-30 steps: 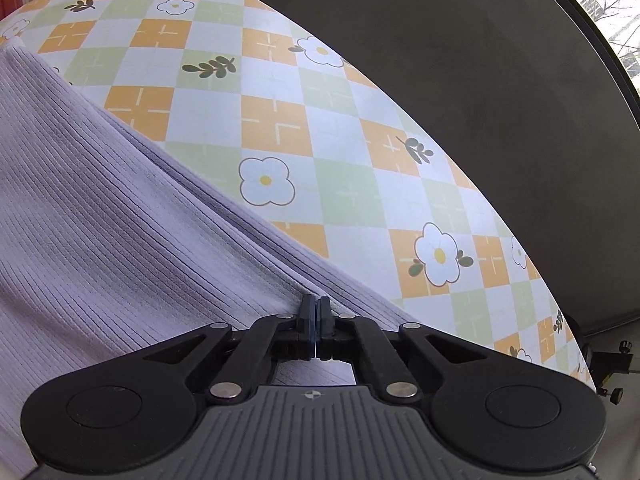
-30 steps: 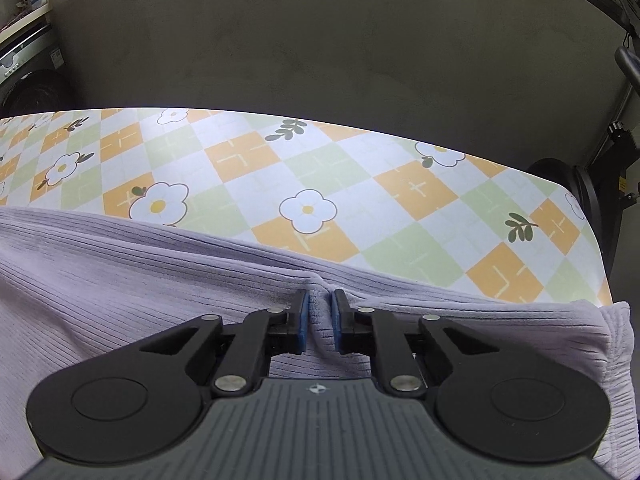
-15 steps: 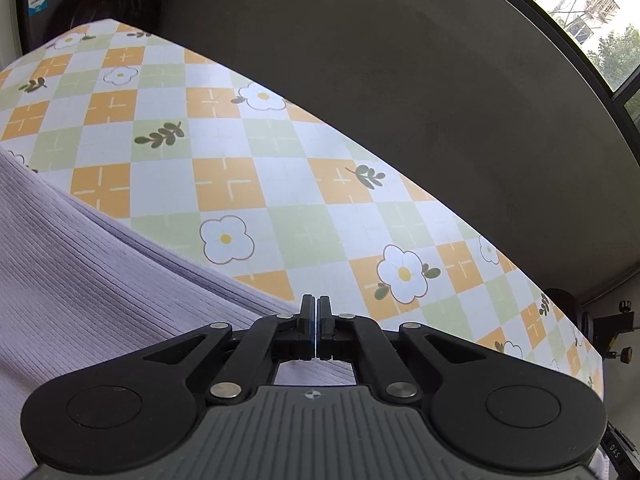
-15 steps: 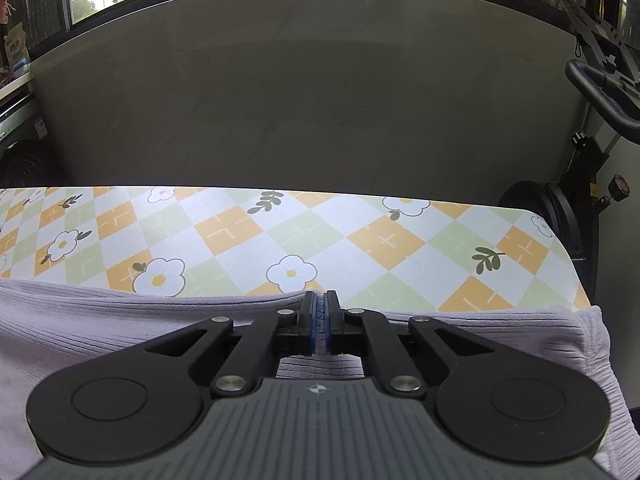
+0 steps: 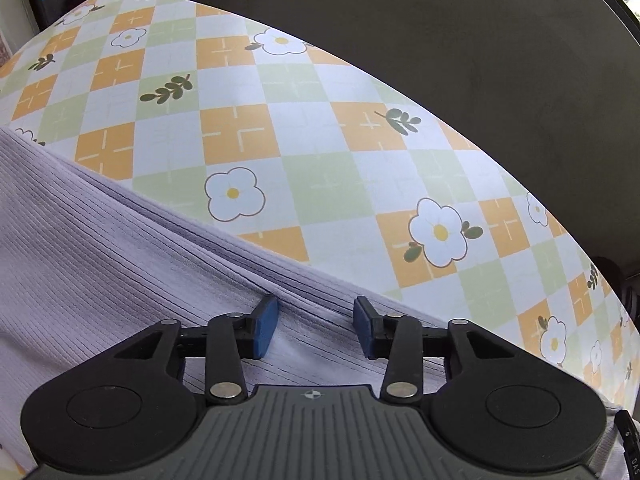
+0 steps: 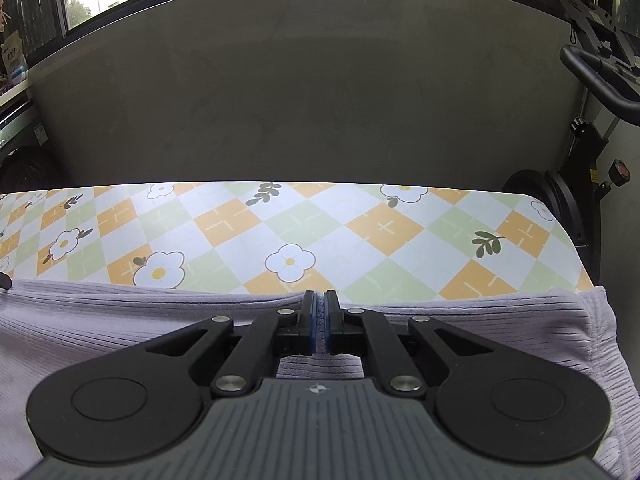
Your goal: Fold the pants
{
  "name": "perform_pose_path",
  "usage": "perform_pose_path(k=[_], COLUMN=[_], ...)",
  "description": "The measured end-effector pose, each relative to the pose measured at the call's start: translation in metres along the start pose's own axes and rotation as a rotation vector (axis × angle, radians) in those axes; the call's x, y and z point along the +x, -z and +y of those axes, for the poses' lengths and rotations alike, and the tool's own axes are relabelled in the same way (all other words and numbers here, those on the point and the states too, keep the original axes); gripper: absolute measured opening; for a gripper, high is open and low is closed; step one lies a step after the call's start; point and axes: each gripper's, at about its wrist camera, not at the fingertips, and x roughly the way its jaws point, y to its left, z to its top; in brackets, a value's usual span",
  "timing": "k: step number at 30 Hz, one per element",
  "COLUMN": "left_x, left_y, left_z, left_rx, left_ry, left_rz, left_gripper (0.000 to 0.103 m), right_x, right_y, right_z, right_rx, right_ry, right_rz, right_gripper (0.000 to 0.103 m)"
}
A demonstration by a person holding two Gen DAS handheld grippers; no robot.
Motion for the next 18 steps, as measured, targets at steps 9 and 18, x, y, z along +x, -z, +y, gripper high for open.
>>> perform_pose_path(k=[9, 18], left_x=[-0.032, -0.028], left_y=[0.007, -0.006], left_z=[0.009, -0.007], left_rx=[-0.005, 0.051], left_ry=[0.077, 0.079], left_rz=[-0.152, -0.236], left_gripper=[0.001, 0.001], right_x=[-0.020, -0.002], right_y=[0.005, -0.004], right_z=[-0.002, 0.003], right_rx=[0.009, -0.003], right_ry=[-0.016, 0.008], right_rz=[-0.062, -0.049], right_gripper=[0.003, 0.003])
